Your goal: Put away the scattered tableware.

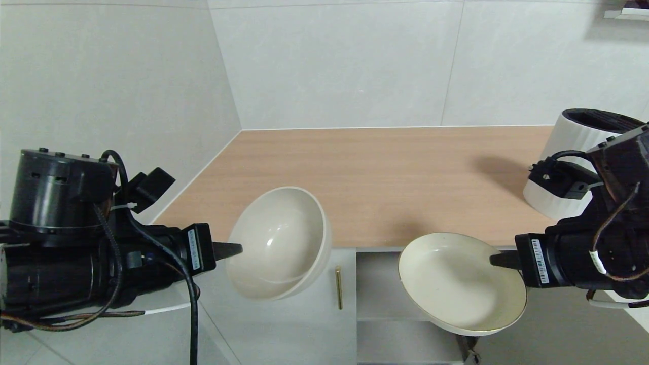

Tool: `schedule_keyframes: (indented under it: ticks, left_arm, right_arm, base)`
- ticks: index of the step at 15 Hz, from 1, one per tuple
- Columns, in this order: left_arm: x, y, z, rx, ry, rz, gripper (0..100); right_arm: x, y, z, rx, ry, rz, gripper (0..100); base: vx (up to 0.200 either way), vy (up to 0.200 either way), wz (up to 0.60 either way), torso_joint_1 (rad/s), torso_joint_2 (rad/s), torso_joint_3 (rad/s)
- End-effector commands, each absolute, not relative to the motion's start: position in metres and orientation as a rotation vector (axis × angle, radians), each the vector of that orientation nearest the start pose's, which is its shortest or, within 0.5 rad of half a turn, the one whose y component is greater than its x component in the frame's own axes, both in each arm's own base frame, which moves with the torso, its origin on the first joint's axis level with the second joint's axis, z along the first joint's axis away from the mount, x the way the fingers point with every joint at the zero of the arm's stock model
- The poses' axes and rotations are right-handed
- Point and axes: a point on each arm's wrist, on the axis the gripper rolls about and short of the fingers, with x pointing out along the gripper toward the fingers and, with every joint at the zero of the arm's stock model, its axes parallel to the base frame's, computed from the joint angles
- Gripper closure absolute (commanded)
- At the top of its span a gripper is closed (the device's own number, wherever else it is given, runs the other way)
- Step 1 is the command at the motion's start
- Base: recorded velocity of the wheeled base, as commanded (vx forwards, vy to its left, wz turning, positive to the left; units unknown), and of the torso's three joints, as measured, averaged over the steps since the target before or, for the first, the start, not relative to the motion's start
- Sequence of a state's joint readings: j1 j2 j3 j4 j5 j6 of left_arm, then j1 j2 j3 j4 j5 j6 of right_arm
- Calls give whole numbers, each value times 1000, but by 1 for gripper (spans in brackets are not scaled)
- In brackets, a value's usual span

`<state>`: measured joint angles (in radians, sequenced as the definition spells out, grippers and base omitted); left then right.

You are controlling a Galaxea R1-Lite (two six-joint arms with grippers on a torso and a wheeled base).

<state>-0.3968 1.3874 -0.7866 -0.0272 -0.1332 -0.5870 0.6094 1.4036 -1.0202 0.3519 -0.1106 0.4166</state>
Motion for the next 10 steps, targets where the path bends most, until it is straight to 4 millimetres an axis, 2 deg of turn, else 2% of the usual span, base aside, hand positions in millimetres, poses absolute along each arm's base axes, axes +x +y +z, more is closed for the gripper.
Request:
schedule_keyframes:
  ticks: [1, 10]
  left_arm:
    - [201, -88, 201, -480, 716, -327, 100]
    - [203, -88, 200, -479, 721, -327, 100]
  right_arm:
    - [180, 123, 230, 127, 785, 320, 100]
    - [186, 126, 222, 114, 814, 307, 100]
  base:
    - [0, 0, 0, 0, 0, 0]
    - [0, 0, 0, 0, 0, 0]
